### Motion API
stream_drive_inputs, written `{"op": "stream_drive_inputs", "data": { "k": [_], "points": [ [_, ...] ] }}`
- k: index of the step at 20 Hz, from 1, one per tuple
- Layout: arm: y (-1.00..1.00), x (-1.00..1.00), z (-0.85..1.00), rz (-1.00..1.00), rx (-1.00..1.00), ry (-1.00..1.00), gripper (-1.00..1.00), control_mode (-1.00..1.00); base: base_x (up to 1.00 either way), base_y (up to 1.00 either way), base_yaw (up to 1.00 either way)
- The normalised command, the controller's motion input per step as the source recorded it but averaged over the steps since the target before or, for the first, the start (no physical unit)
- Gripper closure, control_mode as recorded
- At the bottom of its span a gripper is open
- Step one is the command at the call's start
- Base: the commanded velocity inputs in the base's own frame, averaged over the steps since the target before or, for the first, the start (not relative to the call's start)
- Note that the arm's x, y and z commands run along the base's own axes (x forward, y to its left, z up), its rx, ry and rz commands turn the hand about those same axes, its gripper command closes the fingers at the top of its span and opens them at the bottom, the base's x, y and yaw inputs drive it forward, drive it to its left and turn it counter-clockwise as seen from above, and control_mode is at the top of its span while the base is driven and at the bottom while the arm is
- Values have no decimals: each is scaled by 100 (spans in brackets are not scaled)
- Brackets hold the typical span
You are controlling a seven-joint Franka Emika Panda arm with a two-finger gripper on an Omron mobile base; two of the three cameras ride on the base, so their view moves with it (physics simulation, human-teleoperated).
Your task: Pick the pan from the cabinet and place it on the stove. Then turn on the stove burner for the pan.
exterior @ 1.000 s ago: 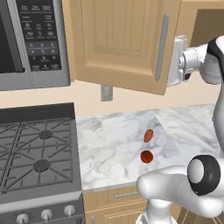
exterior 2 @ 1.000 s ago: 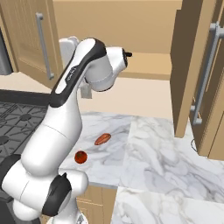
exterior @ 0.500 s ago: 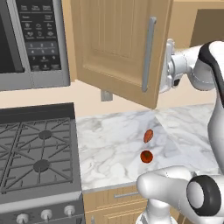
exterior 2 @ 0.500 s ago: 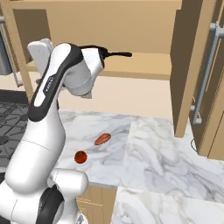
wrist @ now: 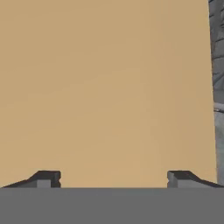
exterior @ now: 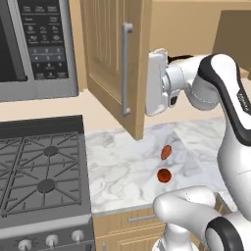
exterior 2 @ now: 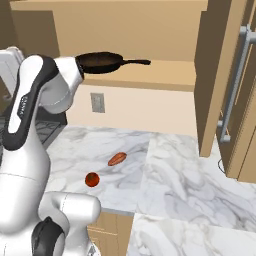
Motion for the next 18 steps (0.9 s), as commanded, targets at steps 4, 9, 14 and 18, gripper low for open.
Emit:
{"op": "stream_drive_inputs", "data": {
  "k": [4,9,14,18],
  "points": [
    [90,-20,-1,8,0,4,-100,-100,0,0,0],
    [64,-10,-4,5,-1,2,-100,-100,0,0,0],
    [2,0,0,0,0,0,-100,-100,0,0,0],
    [-27,0,0,1,0,-7,-100,-100,0,0,0]
  ]
}}
